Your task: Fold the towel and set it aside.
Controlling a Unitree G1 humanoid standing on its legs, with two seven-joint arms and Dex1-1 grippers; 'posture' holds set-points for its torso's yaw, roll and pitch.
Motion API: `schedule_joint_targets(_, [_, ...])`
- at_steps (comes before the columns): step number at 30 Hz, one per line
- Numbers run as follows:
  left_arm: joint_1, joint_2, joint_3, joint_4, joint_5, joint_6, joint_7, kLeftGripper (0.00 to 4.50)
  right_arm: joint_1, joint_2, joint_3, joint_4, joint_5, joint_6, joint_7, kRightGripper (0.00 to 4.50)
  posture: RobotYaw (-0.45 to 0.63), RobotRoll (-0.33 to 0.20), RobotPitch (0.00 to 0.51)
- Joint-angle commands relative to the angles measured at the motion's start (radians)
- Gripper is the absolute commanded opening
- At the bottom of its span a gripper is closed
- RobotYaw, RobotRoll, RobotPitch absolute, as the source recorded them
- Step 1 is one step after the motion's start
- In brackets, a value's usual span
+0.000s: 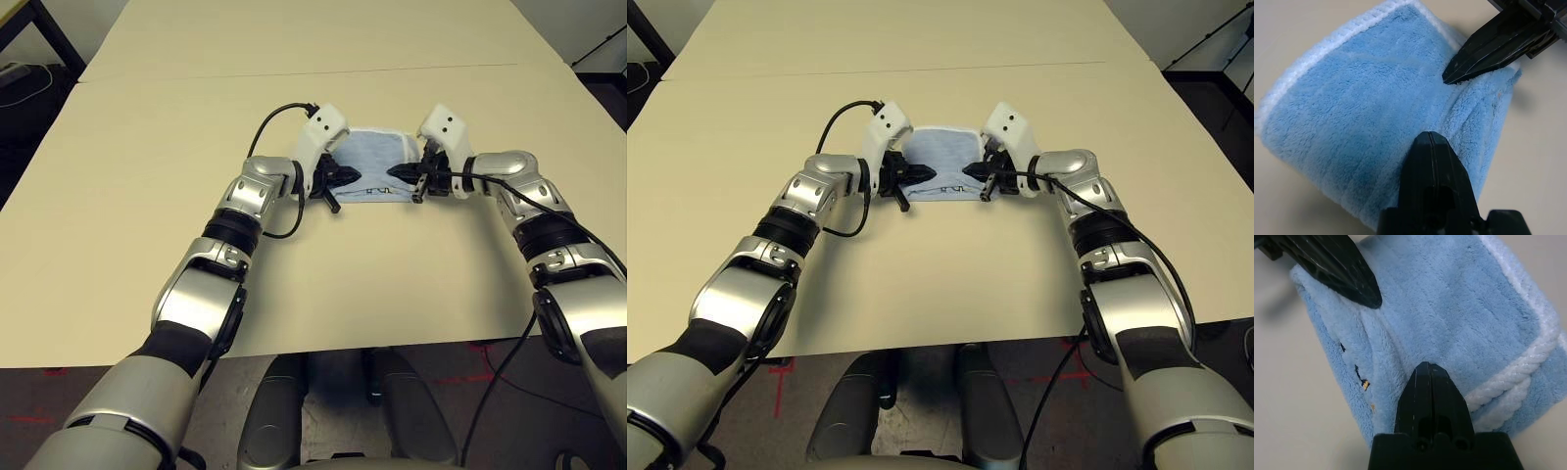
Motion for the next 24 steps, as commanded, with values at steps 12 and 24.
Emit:
schedule_joint_targets(12, [0.077, 0.06, 0.008, -0.032, 0.017, 0.055, -0.016, 0.0, 0.058, -0.104, 0.004, 0.037, -0.013, -0.018, 0.041, 0.04, 0.09, 0.0, 0.254])
schedule_joint_targets(24, [-0.004, 0.065, 0.098, -0.11, -0.068, 0.076, -0.045, 0.0, 0.032, -0.026, -0.255, -0.023, 0.277, -0.061, 0.079, 0.04, 0.08, 0.0, 0.243])
